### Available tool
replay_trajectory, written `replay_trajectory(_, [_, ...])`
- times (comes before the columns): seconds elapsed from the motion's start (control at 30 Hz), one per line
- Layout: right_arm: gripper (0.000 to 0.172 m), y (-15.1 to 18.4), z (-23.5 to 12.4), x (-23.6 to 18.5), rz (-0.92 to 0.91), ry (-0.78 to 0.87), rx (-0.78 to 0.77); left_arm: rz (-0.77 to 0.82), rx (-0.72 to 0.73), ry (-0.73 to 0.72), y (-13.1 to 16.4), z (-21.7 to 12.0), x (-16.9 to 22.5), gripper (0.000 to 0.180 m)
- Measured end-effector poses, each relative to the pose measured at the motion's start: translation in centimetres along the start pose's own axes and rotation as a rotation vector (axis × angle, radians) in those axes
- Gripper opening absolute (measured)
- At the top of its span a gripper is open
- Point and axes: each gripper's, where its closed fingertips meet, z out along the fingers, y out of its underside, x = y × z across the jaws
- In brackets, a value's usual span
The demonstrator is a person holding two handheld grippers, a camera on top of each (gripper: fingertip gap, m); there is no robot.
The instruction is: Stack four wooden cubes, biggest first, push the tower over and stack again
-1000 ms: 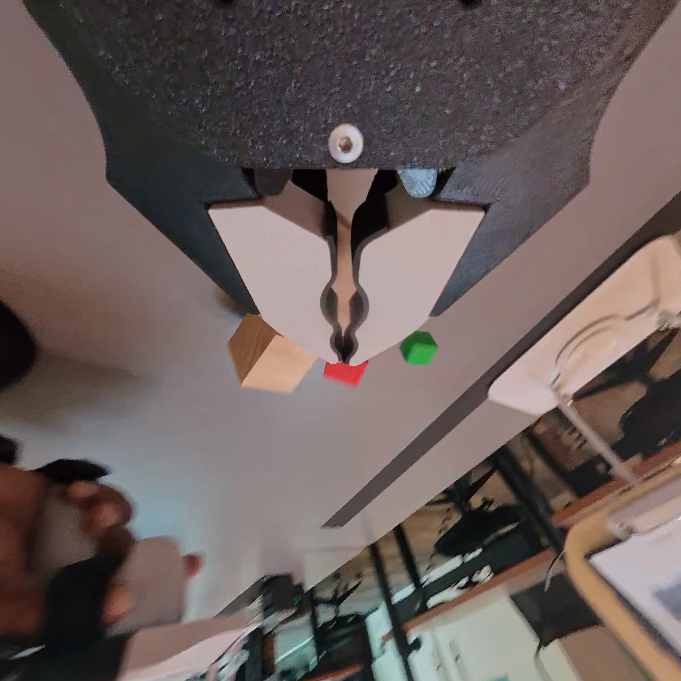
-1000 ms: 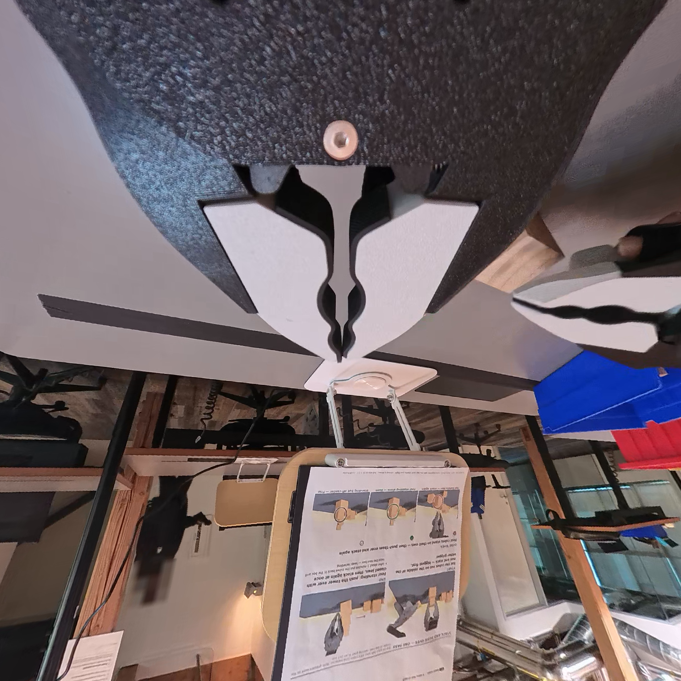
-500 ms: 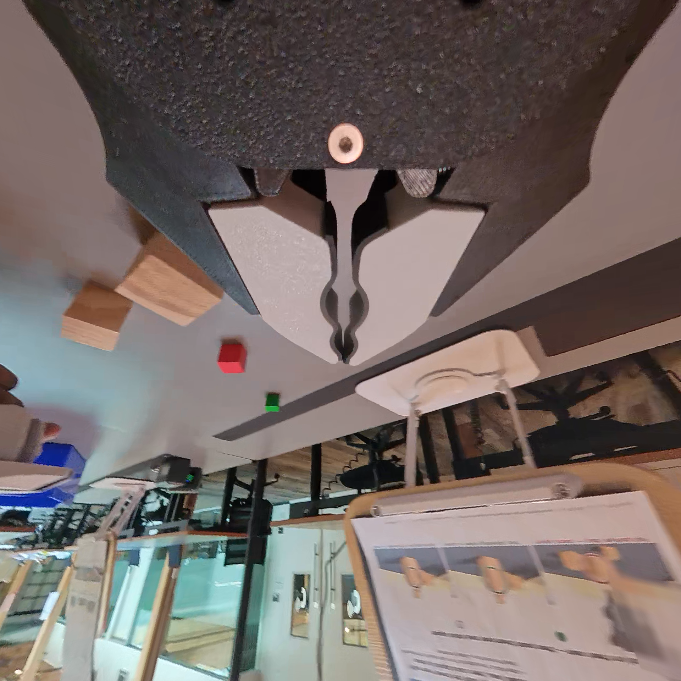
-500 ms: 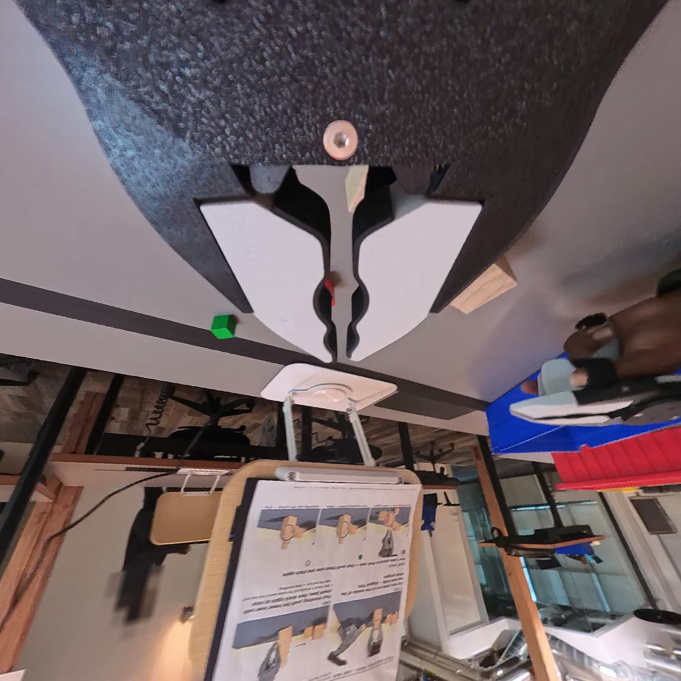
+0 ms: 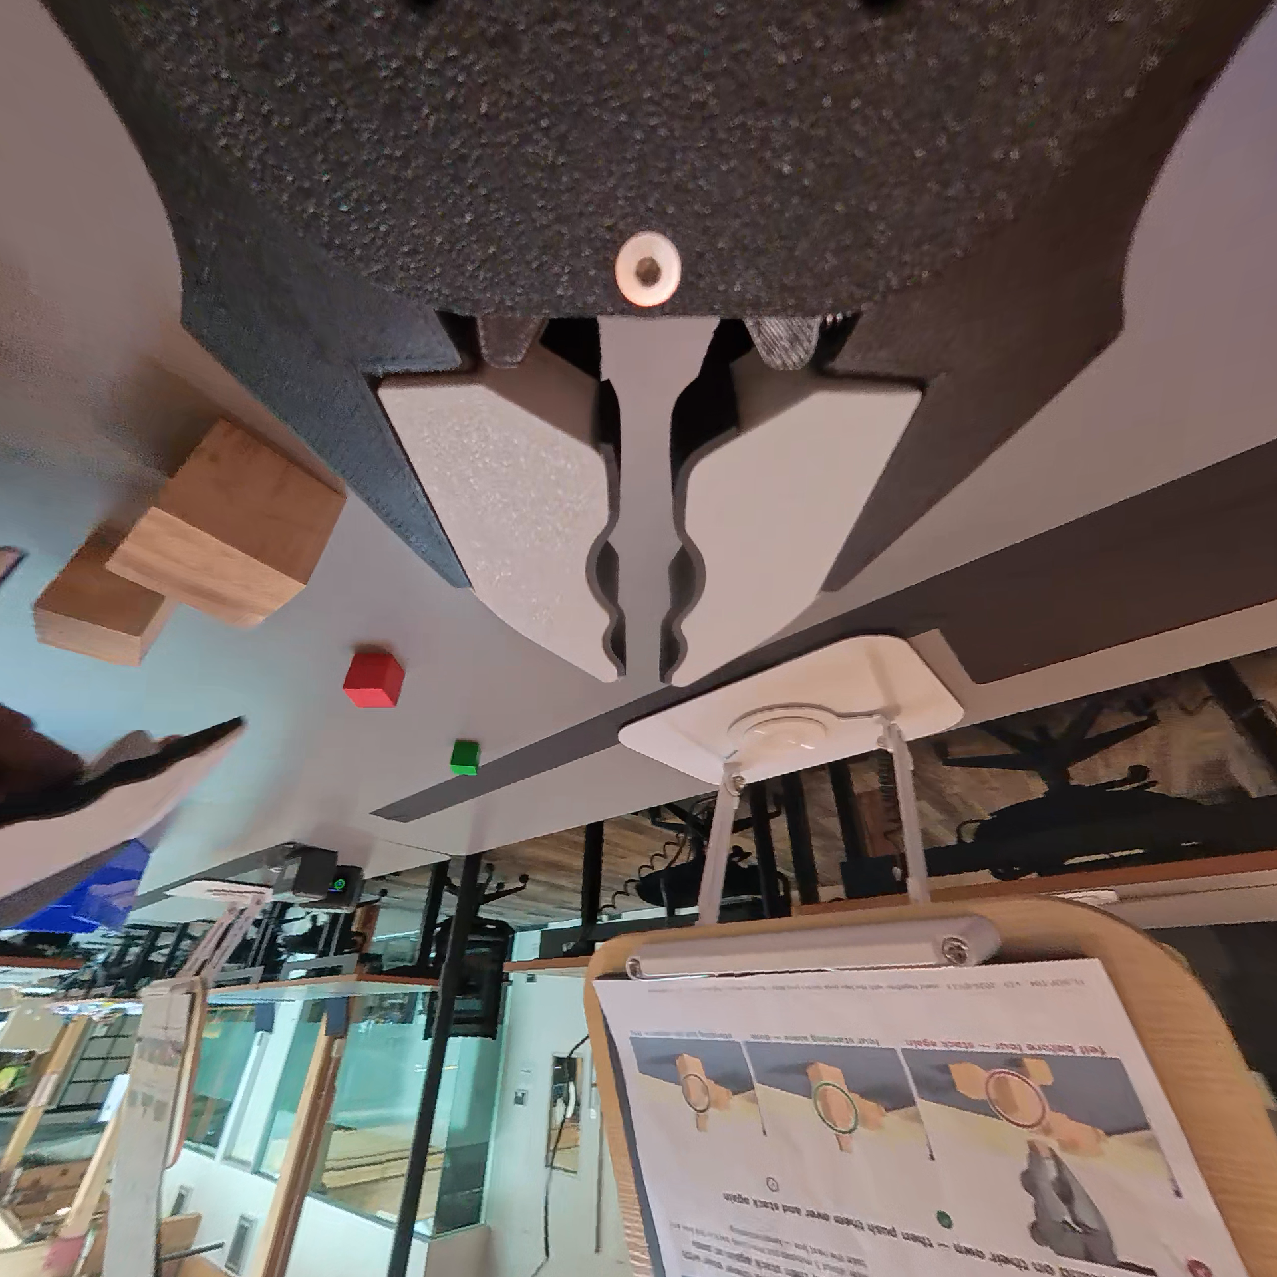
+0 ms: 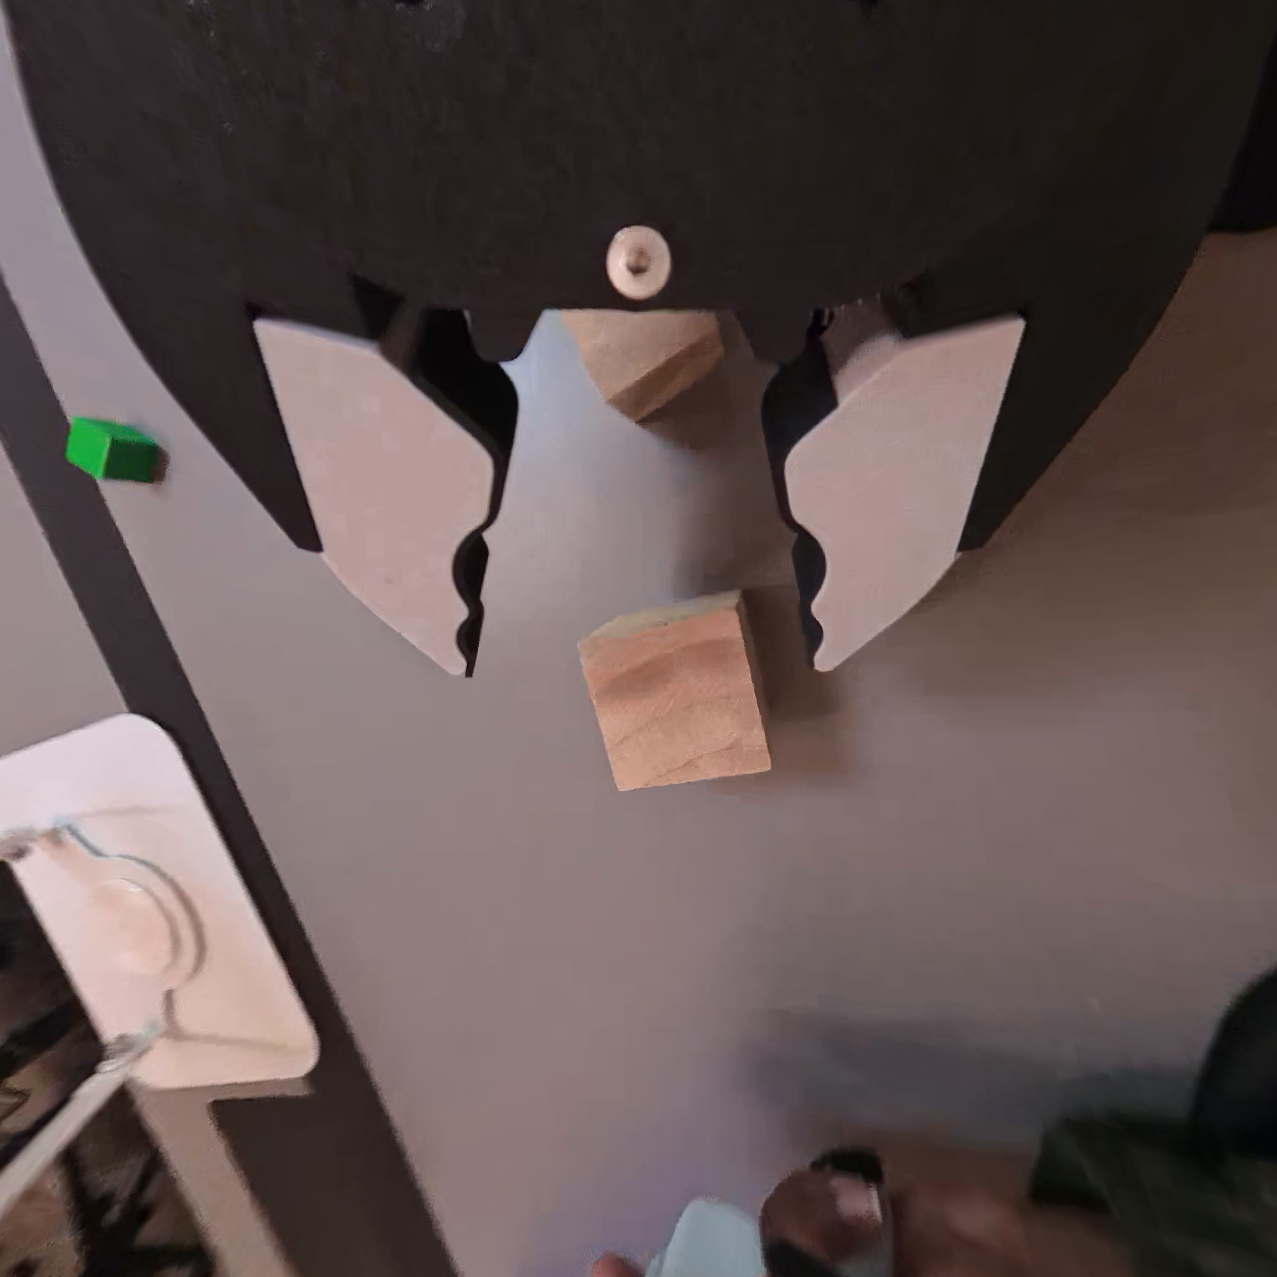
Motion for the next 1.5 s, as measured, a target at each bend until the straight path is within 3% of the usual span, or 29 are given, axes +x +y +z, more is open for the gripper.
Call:
replay_trajectory(0.17, [0.058,1.3,4.1,-1.2,-0.147,-0.175,-0.304,-0.018,0.034,0.059,-0.7,-0.1,1.2,0.012])
replay_trajectory(0.23, [0.058,1.1,4.4,-0.9,-0.217,-0.208,-0.348,-0.026,0.038,0.065,-0.8,-0.3,1.2,0.012])
replay_trajectory(0.4, [0.058,-1.2,4.5,4.7,-0.181,-0.226,-0.291,-0.036,0.030,0.065,-0.5,0.0,1.1,0.011])
replay_trajectory(0.6, [0.057,0.7,7.3,12.1,-0.099,-0.195,-0.333,-0.010,0.008,0.086,-0.1,0.0,1.8,0.010])
replay_trajectory(0.83, [0.060,2.1,8.0,12.8,-0.205,-0.202,-0.330,-0.018,-0.026,0.100,0.7,0.3,2.1,0.009])
replay_trajectory(0.9, [0.079,2.2,7.9,13.0,-0.210,-0.167,-0.351,-0.016,-0.038,0.104,1.0,0.3,2.2,0.009])
replay_trajectory(1.13, [0.074,1.2,1.2,9.4,-0.194,-0.190,-0.248,-0.017,-0.039,0.098,1.1,0.1,2.1,0.009])
replay_trajectory(1.33, [0.078,6.5,-3.9,2.8,-0.254,-0.261,-0.409,0.009,-0.031,0.110,1.1,0.3,2.5,0.010])
replay_trajectory(1.5, [0.075,9.1,-4.7,0.4,-0.290,-0.262,-0.466,-0.001,0.000,0.144,0.7,0.2,3.0,0.010])
